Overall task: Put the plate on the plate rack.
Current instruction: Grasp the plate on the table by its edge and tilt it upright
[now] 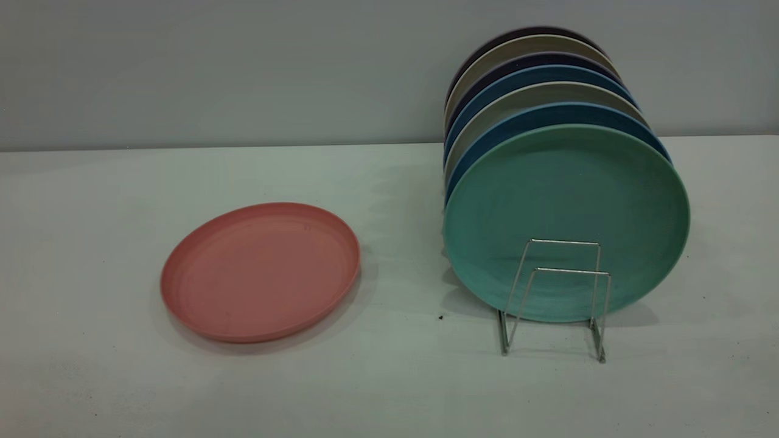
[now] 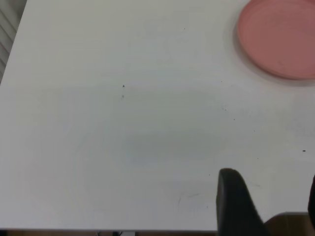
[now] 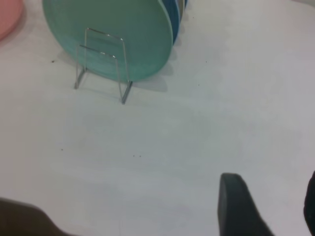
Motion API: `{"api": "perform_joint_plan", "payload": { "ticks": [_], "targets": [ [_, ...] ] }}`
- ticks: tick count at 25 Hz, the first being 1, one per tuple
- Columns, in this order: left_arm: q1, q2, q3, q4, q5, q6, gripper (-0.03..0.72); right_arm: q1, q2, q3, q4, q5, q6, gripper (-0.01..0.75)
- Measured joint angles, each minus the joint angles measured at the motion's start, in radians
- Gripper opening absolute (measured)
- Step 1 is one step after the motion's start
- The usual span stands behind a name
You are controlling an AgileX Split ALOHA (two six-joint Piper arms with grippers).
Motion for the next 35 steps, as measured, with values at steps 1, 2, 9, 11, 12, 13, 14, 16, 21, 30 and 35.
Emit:
{"api": "perform_joint_plan", "payload": {
  "ticks": [1, 2, 9, 11, 12, 13, 14, 16, 21, 30, 35],
  "targets": [
    [0.000, 0.000, 0.000, 0.000, 0.000, 0.000, 0.401, 0.000, 0.000, 0.000, 0.000, 0.000, 0.000, 0.345],
    [0.000, 0.000, 0.000, 0.000, 0.000, 0.000, 0.401, 0.000, 0.000, 0.000, 0.000, 0.000, 0.000, 0.345],
    [0.000, 0.000, 0.000, 0.000, 0.000, 0.000, 0.401, 0.000, 0.000, 0.000, 0.000, 0.000, 0.000, 0.345],
    [0.000, 0.000, 0.000, 0.000, 0.000, 0.000, 0.401, 0.000, 0.000, 0.000, 0.000, 0.000, 0.000, 0.345],
    [0.000, 0.000, 0.000, 0.000, 0.000, 0.000, 0.401, 0.000, 0.000, 0.000, 0.000, 0.000, 0.000, 0.345],
    [0.000, 0.000, 0.000, 0.000, 0.000, 0.000, 0.401, 0.000, 0.000, 0.000, 0.000, 0.000, 0.000, 0.345],
    [0.000, 0.000, 0.000, 0.000, 0.000, 0.000, 0.401, 0.000, 0.000, 0.000, 0.000, 0.000, 0.000, 0.345],
    [0.000, 0.000, 0.000, 0.000, 0.000, 0.000, 0.401, 0.000, 0.000, 0.000, 0.000, 0.000, 0.000, 0.345],
    [0.000, 0.000, 0.000, 0.000, 0.000, 0.000, 0.401, 0.000, 0.000, 0.000, 0.000, 0.000, 0.000, 0.345],
    [0.000, 0.000, 0.000, 0.000, 0.000, 0.000, 0.401, 0.000, 0.000, 0.000, 0.000, 0.000, 0.000, 0.345],
    [0.000, 0.000, 0.000, 0.000, 0.000, 0.000, 0.401, 0.031, 0.000, 0.000, 0.001, 0.000, 0.000, 0.345]
  ]
}}
